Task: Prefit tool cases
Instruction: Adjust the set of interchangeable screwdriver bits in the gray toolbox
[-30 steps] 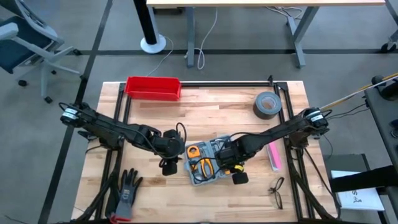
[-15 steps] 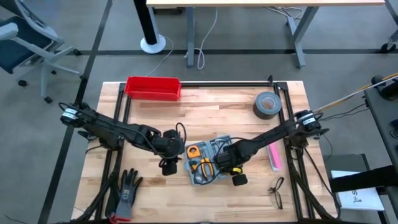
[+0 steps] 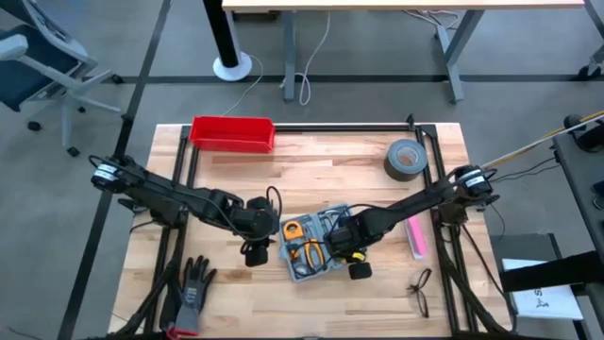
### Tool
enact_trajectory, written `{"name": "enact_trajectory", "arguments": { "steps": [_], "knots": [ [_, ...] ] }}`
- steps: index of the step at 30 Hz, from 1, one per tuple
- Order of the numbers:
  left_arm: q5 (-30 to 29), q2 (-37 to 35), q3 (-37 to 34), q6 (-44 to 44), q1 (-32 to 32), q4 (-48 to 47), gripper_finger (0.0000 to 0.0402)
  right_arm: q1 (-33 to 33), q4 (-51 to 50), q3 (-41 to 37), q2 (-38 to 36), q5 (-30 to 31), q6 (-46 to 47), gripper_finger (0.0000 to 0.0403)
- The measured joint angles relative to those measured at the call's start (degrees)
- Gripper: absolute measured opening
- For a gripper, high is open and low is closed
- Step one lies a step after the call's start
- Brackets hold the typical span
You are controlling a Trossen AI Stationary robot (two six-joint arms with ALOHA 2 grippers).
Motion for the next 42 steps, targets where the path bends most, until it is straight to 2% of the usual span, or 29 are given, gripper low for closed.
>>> {"name": "enact_trajectory", "arguments": {
  "steps": [10,16,26,34,42],
  "knots": [
    [-0.33,-0.02,-0.31,-0.41,-0.56,2.57,0.0114,0.35,-1.13,0.46,-0.94,-0.29,0.67,0.0057],
    [-0.44,-0.02,-1.74,-0.77,-1.03,5.75,0.0114,0.35,-3.36,0.46,-3.26,0.77,0.96,0.0066],
    [-0.54,-0.02,-3.28,-2.97,-1.55,7.44,0.0114,0.7,-3.22,-0.44,-0.99,0.35,0.18,0.0066],
    [-0.61,-0.02,-3.28,-3.0,-2.26,7.37,0.0114,0.46,5.43,-8.53,1.01,-1.15,-0.98,0.0054],
    [-0.61,-0.02,-3.28,-3.02,-2.34,7.46,0.0114,0.37,1.99,-5.09,-0.53,0.28,1.07,0.0062]
  ]
}}
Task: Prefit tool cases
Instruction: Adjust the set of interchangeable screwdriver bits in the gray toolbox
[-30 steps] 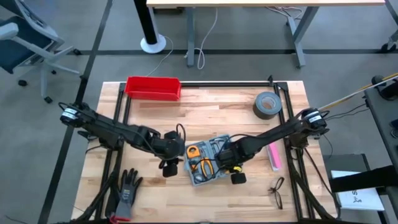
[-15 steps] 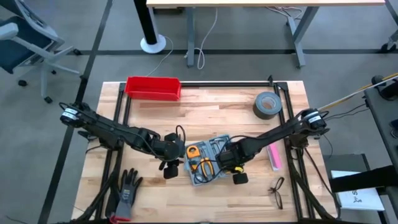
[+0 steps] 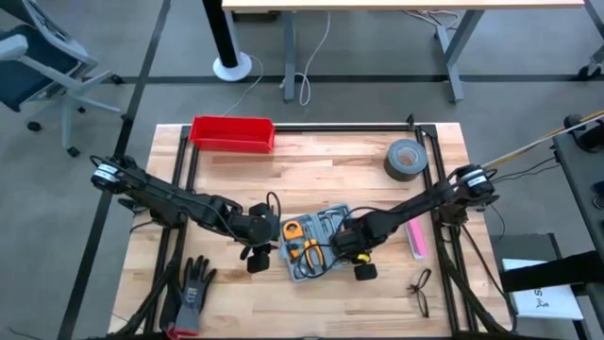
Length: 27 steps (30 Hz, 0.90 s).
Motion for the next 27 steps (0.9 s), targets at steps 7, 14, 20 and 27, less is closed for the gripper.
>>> {"name": "enact_trajectory", "arguments": {
  "steps": [7,14,20,27],
  "knots": [
    [0.02,0.0,0.0,0.0,0.0,-0.06,0.0114,-0.04,-6.44,4.25,-0.59,1.08,0.14,0.0063],
    [0.02,0.0,0.33,0.05,0.0,-0.17,0.0114,-0.04,-7.12,5.28,-0.64,0.84,0.12,0.0051],
    [0.02,0.0,0.4,0.89,0.01,-0.13,0.0114,0.09,-7.1,5.55,-0.64,0.42,0.67,0.0058],
    [0.02,0.0,0.4,1.09,0.02,-0.13,0.0114,0.49,-4.11,5.57,-0.22,0.53,0.06,0.0069]
  ]
}}
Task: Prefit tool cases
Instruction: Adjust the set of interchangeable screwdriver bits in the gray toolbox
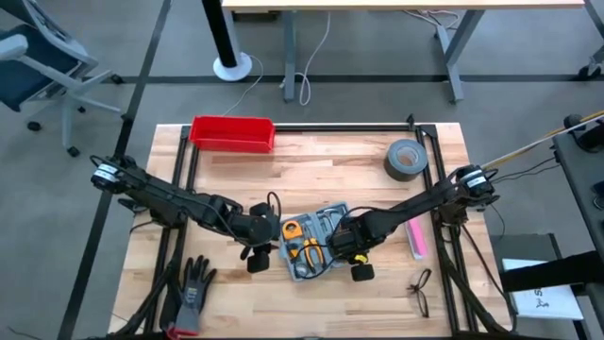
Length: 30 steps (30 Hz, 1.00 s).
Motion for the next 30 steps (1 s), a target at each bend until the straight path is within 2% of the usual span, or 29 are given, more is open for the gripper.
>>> {"name": "enact_trajectory", "arguments": {
  "steps": [10,16,24,30],
  "knots": [
    [0.0,0.0,0.0,0.02,-0.01,0.09,0.0114,-0.02,3.02,-0.86,1.06,1.58,-1.33,0.0049],
    [0.0,0.0,0.01,0.02,-0.06,0.0,0.0114,-0.02,3.28,-1.85,3.47,1.4,-1.64,0.0054],
    [0.0,0.0,0.02,0.02,-0.06,-0.08,0.0114,-0.02,-1.15,-2.19,2.99,3.1,-0.84,0.0048],
    [0.26,0.0,0.01,0.02,-0.06,-0.09,0.0114,-0.2,-0.73,-0.93,1.34,3.17,-0.7,0.0045]
  ]
}}
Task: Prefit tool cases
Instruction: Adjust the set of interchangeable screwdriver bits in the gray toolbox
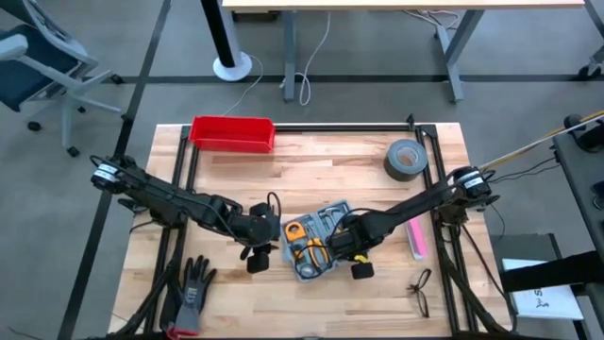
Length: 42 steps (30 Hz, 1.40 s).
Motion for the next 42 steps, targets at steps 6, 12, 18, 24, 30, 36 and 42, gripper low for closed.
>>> {"name": "enact_trajectory", "arguments": {
  "steps": [6,12,18,24,30,36,42],
  "knots": [
    [0.14,0.0,0.0,-0.02,-0.02,0.0,0.0114,-0.08,-2.78,0.48,-0.7,0.0,0.26,0.0054],
    [0.35,0.0,0.0,-0.15,-0.02,-0.07,0.0114,-0.06,-5.43,0.51,-1.48,-0.04,1.17,0.005],
    [0.38,0.0,0.0,-0.17,0.0,-0.09,0.0114,-0.06,-5.6,0.84,-1.71,-0.24,1.64,0.0044],
    [1.01,0.0,0.02,-0.2,0.0,-0.17,0.0114,-0.18,2.15,-4.64,-0.04,-1.46,-0.56,0.0051],
    [1.38,-0.2,0.02,-0.44,0.0,-0.2,0.0114,-1.68,5.47,-7.9,-0.15,-2.86,0.13,0.0044],
    [1.38,-0.22,0.02,-0.51,0.0,-0.3,0.0114,-1.76,3.06,-4.53,-4.1,1.33,1.09,0.0049],
    [1.36,-0.22,0.02,-0.61,0.0,-0.3,0.0114,-1.38,-3.31,-0.83,-5.17,1.6,2.24,0.0044]
  ]
}}
